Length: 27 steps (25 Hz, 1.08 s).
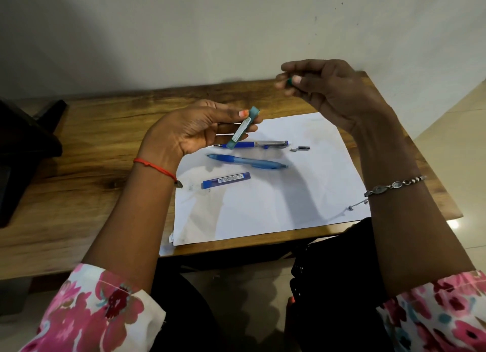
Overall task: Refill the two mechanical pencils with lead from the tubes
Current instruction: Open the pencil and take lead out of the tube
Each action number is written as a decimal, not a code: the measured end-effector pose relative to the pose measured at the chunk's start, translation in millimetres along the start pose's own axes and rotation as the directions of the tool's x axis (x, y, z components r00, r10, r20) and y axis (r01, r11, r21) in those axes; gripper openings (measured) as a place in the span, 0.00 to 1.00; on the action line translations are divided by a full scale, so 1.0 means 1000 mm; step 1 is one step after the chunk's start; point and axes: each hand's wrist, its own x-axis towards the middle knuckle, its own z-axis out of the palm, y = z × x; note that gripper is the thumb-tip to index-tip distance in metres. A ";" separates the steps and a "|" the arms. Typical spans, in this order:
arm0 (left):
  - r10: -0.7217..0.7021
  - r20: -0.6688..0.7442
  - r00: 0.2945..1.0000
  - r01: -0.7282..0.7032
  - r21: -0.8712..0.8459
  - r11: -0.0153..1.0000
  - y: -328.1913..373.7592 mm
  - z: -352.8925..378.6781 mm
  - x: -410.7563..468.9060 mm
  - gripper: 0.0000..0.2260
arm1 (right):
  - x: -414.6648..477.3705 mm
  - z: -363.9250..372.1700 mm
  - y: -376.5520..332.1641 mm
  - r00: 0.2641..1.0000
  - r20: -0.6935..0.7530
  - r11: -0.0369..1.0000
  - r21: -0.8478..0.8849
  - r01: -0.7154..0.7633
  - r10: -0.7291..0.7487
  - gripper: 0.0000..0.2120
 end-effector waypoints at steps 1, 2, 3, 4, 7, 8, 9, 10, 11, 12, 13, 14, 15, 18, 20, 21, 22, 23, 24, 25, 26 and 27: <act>-0.003 0.003 1.000 0.003 0.010 1.000 0.000 0.000 0.000 0.11 | -0.001 0.000 -0.002 1.000 -0.002 0.999 0.036 0.001 -0.001 0.10; -0.006 0.005 1.000 0.006 0.017 1.000 0.000 0.000 0.000 0.11 | -0.003 0.001 -0.003 1.000 0.000 0.999 0.037 0.003 -0.003 0.09; -0.008 0.007 1.000 0.008 0.021 1.000 0.000 0.000 0.000 0.12 | -0.003 0.002 -0.004 1.000 0.007 1.000 0.014 0.006 -0.006 0.08; -0.011 0.007 1.000 0.011 0.021 1.000 0.000 0.001 0.000 0.12 | -0.004 0.003 -0.005 1.000 0.018 0.999 -0.033 0.013 -0.013 0.06; -0.026 -0.003 1.000 0.026 -0.002 1.000 -0.001 0.001 0.001 0.11 | -0.004 0.009 -0.004 0.995 0.095 0.967 -0.245 0.066 -0.044 0.05; -0.029 -0.004 1.000 0.029 -0.003 1.000 -0.001 0.002 0.001 0.10 | -0.003 0.011 -0.002 0.991 0.125 0.945 -0.317 0.084 -0.046 0.07; -0.032 -0.002 0.999 0.032 0.001 0.999 -0.001 0.002 0.001 0.10 | -0.001 0.013 0.000 0.987 0.153 0.925 -0.367 0.097 -0.042 0.08; -0.035 0.002 0.999 0.035 0.010 0.999 -0.001 0.002 0.001 0.10 | 0.000 0.015 0.002 0.984 0.174 0.913 -0.396 0.104 -0.037 0.09; -0.037 0.007 0.999 0.037 0.022 0.999 -0.001 0.003 0.001 0.10 | 0.000 0.016 0.002 0.981 0.190 0.907 -0.407 0.106 -0.030 0.10; -0.039 0.009 0.999 0.038 0.032 0.999 -0.001 0.003 0.001 0.11 | 0.000 0.018 0.001 0.980 0.200 0.906 -0.410 0.104 -0.022 0.10; -0.040 0.009 0.999 0.040 0.036 0.999 -0.001 0.003 0.000 0.11 | -0.001 0.019 0.001 0.979 0.205 0.905 -0.413 0.098 -0.012 0.10; -0.043 0.007 0.999 0.042 0.035 0.998 0.000 0.003 0.000 0.10 | -0.002 0.019 0.000 0.979 0.203 0.903 -0.419 0.090 -0.003 0.11; -0.044 0.005 0.999 0.044 0.033 0.998 0.000 0.003 0.000 0.10 | -0.002 0.019 0.000 0.980 0.199 0.900 -0.427 0.084 0.003 0.12; -0.043 0.004 0.999 0.043 0.020 0.999 0.000 0.002 0.001 0.09 | -0.001 0.019 0.002 0.983 0.182 0.896 -0.437 0.075 0.007 0.11; -0.048 0.004 0.999 0.047 0.007 0.999 -0.001 0.002 0.001 0.09 | -0.001 0.019 0.002 0.983 0.186 0.896 -0.436 0.083 0.000 0.10; -0.049 0.008 0.999 0.049 0.006 0.999 -0.001 0.002 0.002 0.10 | -0.002 0.019 0.002 0.982 0.190 0.897 -0.434 0.085 -0.001 0.10; -0.051 0.013 0.999 0.051 0.009 0.999 -0.001 0.002 0.002 0.10 | -0.002 0.019 0.001 0.982 0.191 0.900 -0.429 0.082 0.001 0.11; -0.051 0.016 0.999 0.051 0.015 0.999 -0.002 0.003 0.002 0.10 | -0.002 0.020 0.001 0.982 0.189 0.902 -0.425 0.074 0.009 0.11; -0.050 0.017 0.999 0.050 0.022 0.999 -0.002 0.003 0.002 0.10 | -0.002 0.020 0.001 0.982 0.187 0.904 -0.423 0.064 0.018 0.12; -0.050 0.016 0.999 0.050 0.027 0.998 -0.002 0.003 0.002 0.10 | -0.002 0.020 0.001 0.982 0.187 0.905 -0.422 0.057 0.025 0.12; -0.051 0.015 0.999 0.051 0.028 0.998 -0.002 0.003 0.002 0.10 | -0.002 0.020 0.001 0.982 0.189 0.903 -0.426 0.056 0.028 0.12; -0.053 0.015 0.998 0.053 0.025 0.998 -0.002 0.003 0.002 0.10 | -0.002 0.020 0.001 0.982 0.189 0.897 -0.439 0.060 0.027 0.11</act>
